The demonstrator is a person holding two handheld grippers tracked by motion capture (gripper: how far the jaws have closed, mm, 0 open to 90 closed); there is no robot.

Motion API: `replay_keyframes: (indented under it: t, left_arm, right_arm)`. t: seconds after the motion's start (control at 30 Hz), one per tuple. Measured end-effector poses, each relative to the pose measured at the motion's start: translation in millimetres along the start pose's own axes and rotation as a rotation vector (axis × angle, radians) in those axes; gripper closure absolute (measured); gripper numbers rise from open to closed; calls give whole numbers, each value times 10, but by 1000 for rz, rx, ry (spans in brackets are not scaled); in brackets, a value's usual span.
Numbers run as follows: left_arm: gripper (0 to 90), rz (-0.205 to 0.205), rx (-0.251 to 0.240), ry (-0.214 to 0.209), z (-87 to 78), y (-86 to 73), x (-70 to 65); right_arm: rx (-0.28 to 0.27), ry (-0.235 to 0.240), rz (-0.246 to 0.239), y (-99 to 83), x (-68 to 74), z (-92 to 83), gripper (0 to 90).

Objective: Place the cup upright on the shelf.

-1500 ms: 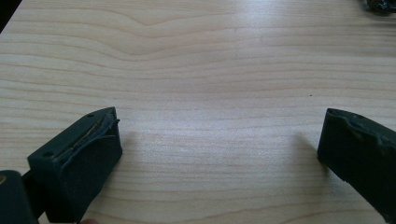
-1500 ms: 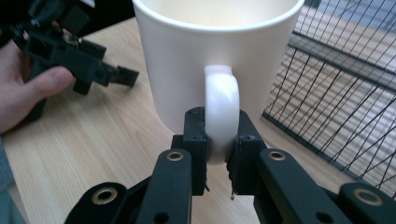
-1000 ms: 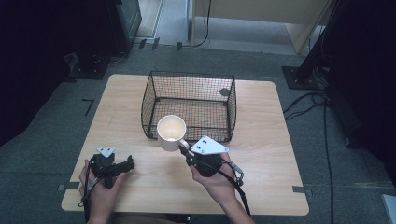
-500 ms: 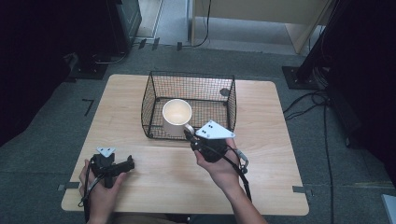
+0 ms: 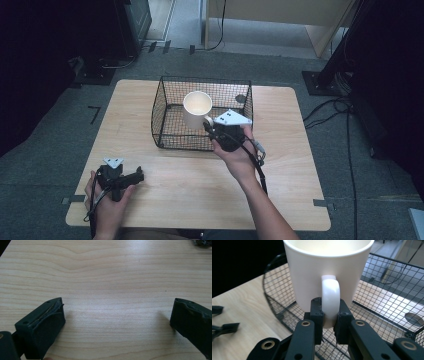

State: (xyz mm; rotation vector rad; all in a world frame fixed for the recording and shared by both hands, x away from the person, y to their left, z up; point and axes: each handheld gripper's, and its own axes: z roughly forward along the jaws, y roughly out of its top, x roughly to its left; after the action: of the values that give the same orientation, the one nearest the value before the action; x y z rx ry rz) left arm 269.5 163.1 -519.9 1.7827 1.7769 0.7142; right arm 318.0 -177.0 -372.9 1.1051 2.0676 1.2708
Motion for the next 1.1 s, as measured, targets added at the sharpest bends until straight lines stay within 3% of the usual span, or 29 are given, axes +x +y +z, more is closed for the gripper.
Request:
replay_keyframes:
  t: [0.23, 0.6, 0.77, 1.1]
  left_arm:
    - [0, 2, 0, 0, 0, 0, 1]
    - [0, 5, 2, -2, -1, 0, 1]
    - [0, 5, 2, -2, -2, 0, 0]
    - [0, 6, 2, -2, -1, 0, 0]
  right_arm:
    - [42, -15, 14, 38, -147, 223, 805]
    - [183, -29, 90, -86, -349, 640, 805]
    - [238, -33, 139, -106, -416, 736, 805]
    - [333, -47, 153, -156, -481, 876, 804]
